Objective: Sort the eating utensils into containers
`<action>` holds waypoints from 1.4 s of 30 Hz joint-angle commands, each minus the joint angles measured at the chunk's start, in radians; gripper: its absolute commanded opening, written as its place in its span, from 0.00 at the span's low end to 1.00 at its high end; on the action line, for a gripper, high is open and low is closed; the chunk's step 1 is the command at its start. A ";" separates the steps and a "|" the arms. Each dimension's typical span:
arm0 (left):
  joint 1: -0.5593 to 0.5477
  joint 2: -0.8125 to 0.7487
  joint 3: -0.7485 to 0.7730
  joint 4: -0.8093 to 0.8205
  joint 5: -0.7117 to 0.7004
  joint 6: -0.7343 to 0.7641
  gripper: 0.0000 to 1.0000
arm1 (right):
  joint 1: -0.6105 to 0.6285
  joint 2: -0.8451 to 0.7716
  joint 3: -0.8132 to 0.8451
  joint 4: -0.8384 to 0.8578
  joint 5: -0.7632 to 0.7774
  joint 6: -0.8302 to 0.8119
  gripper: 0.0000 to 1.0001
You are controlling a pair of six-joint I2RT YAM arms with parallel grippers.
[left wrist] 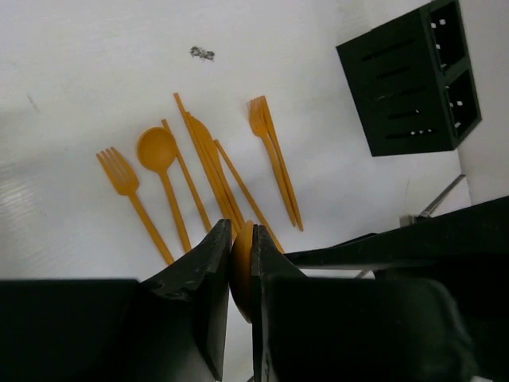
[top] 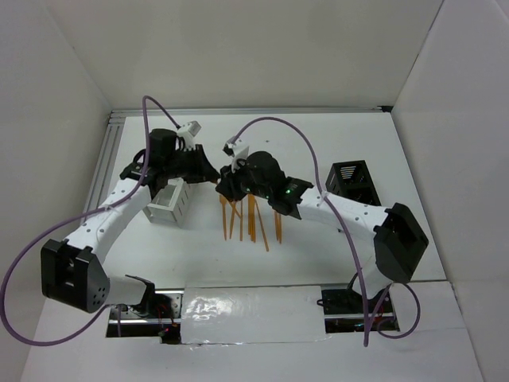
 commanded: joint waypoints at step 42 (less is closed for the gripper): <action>0.238 -0.016 -0.037 0.315 -0.518 0.435 0.50 | -0.237 0.205 0.044 -0.007 -0.004 0.076 0.66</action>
